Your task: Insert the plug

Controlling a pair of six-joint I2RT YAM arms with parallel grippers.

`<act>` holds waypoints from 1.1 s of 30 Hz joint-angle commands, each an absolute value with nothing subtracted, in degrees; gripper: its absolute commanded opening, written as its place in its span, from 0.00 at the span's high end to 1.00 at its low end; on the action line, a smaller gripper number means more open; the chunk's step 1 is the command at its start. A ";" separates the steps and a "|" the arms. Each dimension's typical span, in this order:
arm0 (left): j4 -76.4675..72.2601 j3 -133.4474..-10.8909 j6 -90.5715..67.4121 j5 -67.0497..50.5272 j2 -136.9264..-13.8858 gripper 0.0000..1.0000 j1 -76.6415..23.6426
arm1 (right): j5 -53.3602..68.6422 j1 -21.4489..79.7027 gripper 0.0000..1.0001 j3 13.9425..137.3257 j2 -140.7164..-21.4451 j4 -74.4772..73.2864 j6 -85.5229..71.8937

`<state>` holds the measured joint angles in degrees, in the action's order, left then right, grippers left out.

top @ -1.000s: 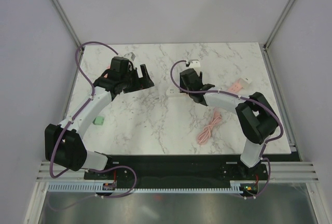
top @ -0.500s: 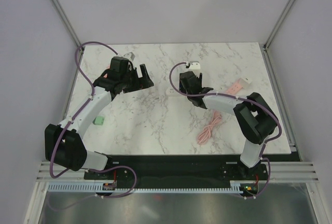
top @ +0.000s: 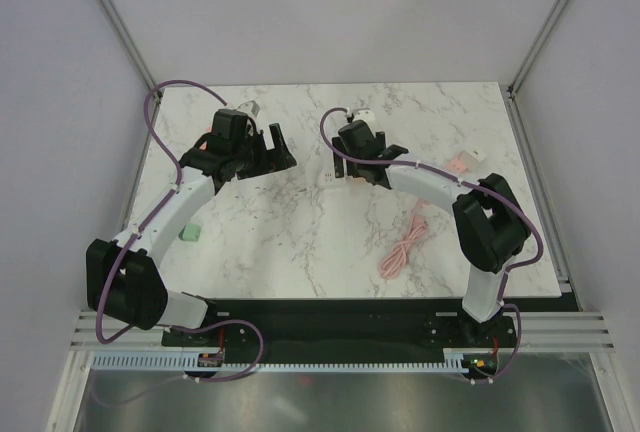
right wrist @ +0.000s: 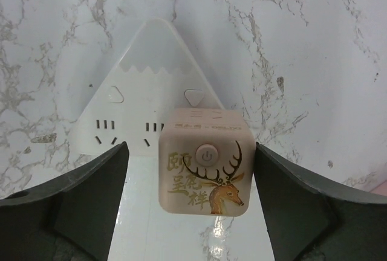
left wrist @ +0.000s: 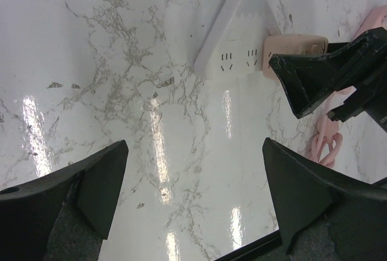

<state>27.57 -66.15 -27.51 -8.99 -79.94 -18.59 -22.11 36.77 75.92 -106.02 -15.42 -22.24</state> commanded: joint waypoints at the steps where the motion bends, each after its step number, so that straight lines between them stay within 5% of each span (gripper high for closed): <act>1: 25.75 -67.32 -26.81 -7.38 -79.19 0.00 -18.19 | -19.16 35.78 0.10 82.69 -104.77 -20.56 -20.31; 8: 25.75 -66.89 -26.46 -6.59 -77.96 0.00 -18.11 | -19.86 34.72 0.12 87.89 -101.00 -25.49 -19.33; 12: 25.75 -66.71 -27.68 -6.24 -77.70 0.01 -17.93 | -16.45 34.63 0.66 83.95 -98.00 -25.75 -22.23; 15: 26.01 -66.97 -29.61 -5.72 -77.34 0.01 -17.93 | -13.81 34.54 0.82 81.83 -97.29 -25.40 -23.20; 25: 28.47 -66.36 -39.01 2.37 -75.50 0.02 -14.51 | -11.95 34.63 0.92 74.88 -100.72 -20.30 -23.65; 33: 30.67 -66.88 -45.17 0.62 -77.52 0.05 -4.32 | -9.68 34.37 0.89 77.08 -99.24 -20.22 -21.44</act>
